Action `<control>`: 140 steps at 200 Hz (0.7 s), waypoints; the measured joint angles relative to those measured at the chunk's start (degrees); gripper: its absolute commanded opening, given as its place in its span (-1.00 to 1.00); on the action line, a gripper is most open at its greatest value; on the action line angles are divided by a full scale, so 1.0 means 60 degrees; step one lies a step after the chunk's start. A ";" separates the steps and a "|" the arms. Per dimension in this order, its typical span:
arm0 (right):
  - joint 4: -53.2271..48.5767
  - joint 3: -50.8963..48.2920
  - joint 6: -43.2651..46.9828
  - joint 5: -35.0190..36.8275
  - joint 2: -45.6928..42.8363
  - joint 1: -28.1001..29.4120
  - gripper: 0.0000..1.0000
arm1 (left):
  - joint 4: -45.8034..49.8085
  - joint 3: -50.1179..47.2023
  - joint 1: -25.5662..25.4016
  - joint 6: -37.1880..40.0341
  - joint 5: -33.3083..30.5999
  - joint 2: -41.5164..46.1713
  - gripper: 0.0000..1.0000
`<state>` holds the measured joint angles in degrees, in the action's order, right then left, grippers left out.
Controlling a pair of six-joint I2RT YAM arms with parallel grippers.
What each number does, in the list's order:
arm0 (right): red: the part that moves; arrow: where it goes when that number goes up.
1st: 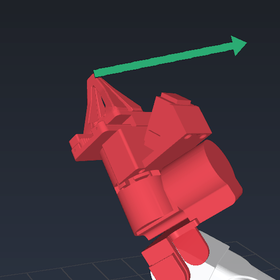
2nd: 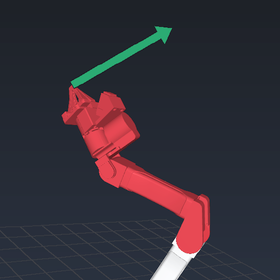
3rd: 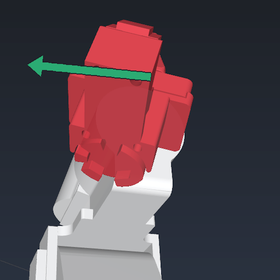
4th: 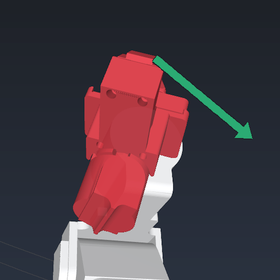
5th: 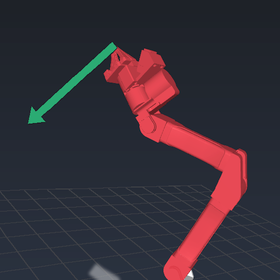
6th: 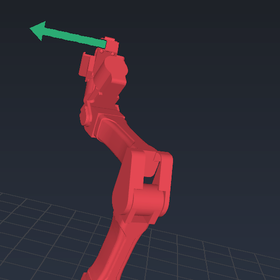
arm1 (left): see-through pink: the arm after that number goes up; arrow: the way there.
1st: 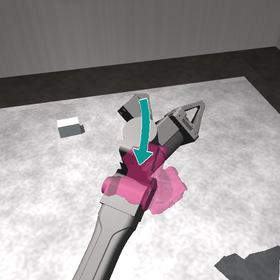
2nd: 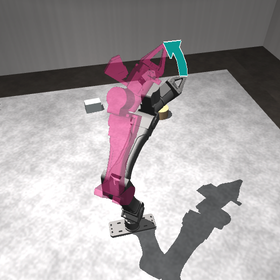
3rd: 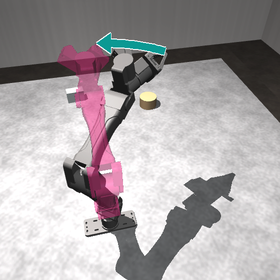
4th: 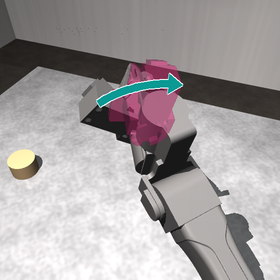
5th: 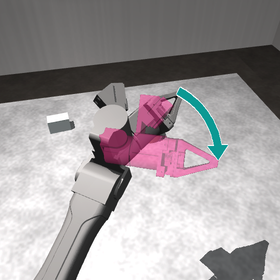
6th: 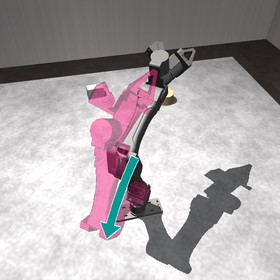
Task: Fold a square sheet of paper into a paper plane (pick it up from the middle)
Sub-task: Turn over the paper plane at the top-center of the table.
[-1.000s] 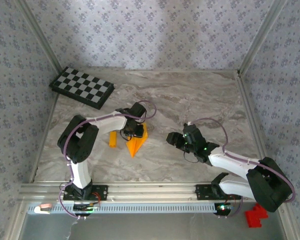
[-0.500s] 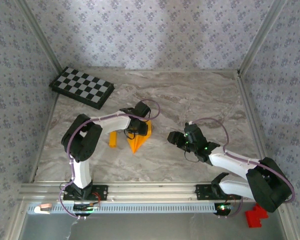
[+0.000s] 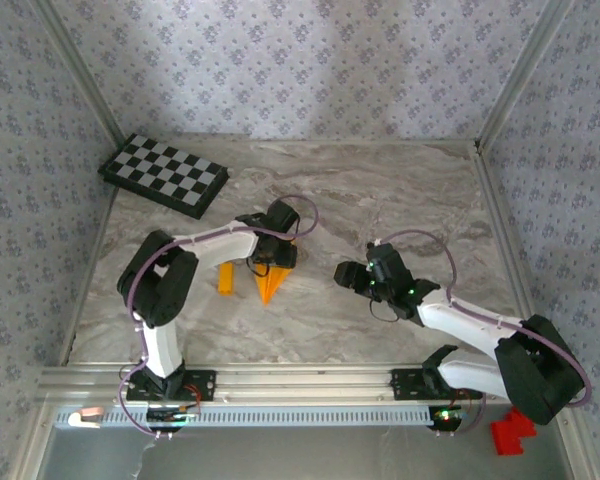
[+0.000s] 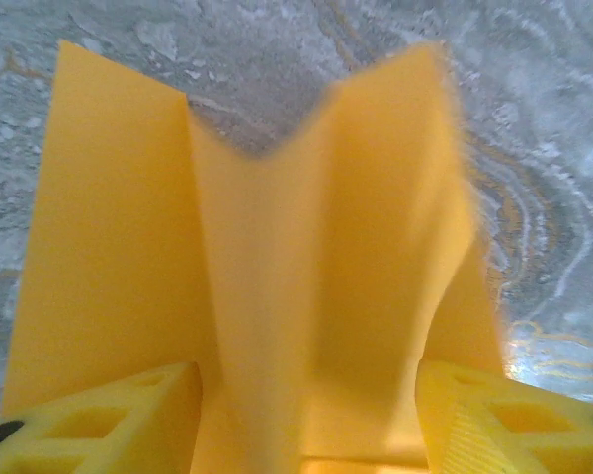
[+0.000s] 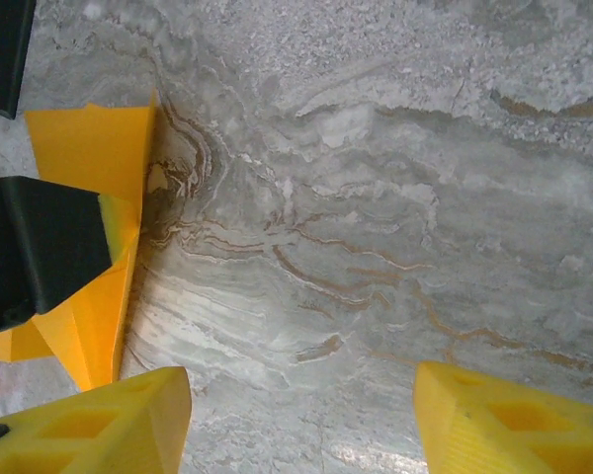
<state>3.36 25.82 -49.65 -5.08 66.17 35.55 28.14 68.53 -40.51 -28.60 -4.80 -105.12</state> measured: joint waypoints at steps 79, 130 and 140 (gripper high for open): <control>-0.1279 0.0907 0.1013 0.0517 0.0004 0.0153 0.41 | 0.0055 -0.0397 0.0000 0.0015 0.0007 0.1599 0.23; -0.3490 0.2586 0.2262 0.2699 0.0004 0.0073 0.71 | -0.0375 -0.1734 0.1082 0.0310 -0.0251 0.4379 0.44; -0.3836 0.2809 0.2583 0.3355 0.0000 -0.0066 0.79 | -0.0510 -0.2033 0.1534 0.0393 -0.0452 0.4863 0.54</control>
<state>-19.66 42.68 -34.15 15.05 66.17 35.16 25.08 56.34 -31.31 -26.24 -7.51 -75.94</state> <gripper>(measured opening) 0.848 0.721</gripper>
